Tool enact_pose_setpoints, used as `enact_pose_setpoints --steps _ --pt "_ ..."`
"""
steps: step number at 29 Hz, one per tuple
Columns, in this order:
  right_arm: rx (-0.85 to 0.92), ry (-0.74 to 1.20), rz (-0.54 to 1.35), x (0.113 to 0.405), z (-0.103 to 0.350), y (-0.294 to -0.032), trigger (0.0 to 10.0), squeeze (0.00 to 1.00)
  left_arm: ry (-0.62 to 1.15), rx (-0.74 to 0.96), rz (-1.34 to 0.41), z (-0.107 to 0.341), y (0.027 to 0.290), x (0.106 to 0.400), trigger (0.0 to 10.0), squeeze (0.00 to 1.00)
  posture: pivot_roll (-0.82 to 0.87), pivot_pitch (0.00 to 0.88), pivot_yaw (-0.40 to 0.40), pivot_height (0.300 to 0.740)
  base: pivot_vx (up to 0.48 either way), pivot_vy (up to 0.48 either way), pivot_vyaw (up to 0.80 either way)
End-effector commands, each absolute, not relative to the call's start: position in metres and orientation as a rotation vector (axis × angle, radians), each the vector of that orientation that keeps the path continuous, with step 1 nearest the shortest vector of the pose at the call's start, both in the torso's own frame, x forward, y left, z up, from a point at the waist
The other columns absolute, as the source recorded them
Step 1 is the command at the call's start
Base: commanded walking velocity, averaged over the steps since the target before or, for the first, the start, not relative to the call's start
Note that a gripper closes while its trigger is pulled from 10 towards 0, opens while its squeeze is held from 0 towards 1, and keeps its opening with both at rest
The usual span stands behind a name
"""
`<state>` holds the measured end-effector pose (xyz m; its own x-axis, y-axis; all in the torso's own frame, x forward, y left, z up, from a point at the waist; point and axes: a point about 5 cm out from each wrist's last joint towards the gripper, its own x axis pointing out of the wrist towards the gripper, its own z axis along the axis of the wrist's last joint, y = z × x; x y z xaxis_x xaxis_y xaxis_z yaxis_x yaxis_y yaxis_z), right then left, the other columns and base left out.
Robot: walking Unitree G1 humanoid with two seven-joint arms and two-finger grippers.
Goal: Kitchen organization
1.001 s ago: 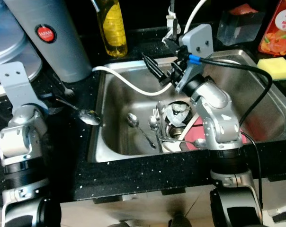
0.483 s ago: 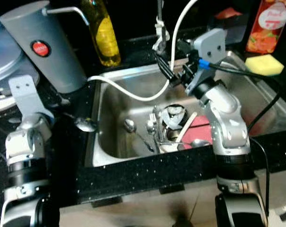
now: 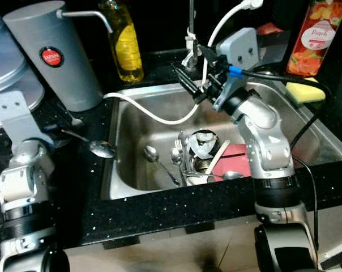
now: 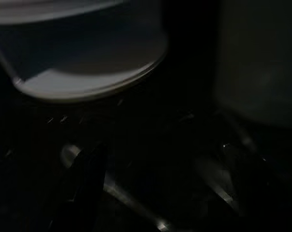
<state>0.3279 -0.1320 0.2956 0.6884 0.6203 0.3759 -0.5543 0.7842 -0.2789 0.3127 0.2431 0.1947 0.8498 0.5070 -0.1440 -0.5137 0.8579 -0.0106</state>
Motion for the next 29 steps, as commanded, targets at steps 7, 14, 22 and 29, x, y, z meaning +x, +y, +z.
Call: enact_pose_setpoints --steps 7,14,22,29 --pt "-0.101 -0.443 0.689 0.322 0.285 -0.123 10.0 0.0 0.123 -0.017 0.518 0.202 0.24 0.3 10.0 0.0 -0.1 0.095 0.056 0.74 0.0 0.0 0.0" --pt "-0.087 -0.445 0.695 0.325 0.289 -0.125 10.0 0.0 0.103 -0.033 0.524 0.214 0.237 0.296 10.0 0.0 -0.08 0.118 0.039 0.74 0.0 0.0 0.0" --pt "-0.112 -0.443 0.675 0.335 0.293 -0.124 10.0 0.0 0.137 -0.083 0.362 0.226 0.237 0.295 10.0 0.0 -0.06 0.112 0.042 0.74 0.0 0.0 0.0" --pt "-0.126 -0.469 0.606 0.335 0.298 -0.139 10.0 0.0 -0.035 0.257 0.28 0.258 0.23 0.291 10.0 0.0 -0.06 0.094 0.059 0.74 0.0 0.0 0.0"
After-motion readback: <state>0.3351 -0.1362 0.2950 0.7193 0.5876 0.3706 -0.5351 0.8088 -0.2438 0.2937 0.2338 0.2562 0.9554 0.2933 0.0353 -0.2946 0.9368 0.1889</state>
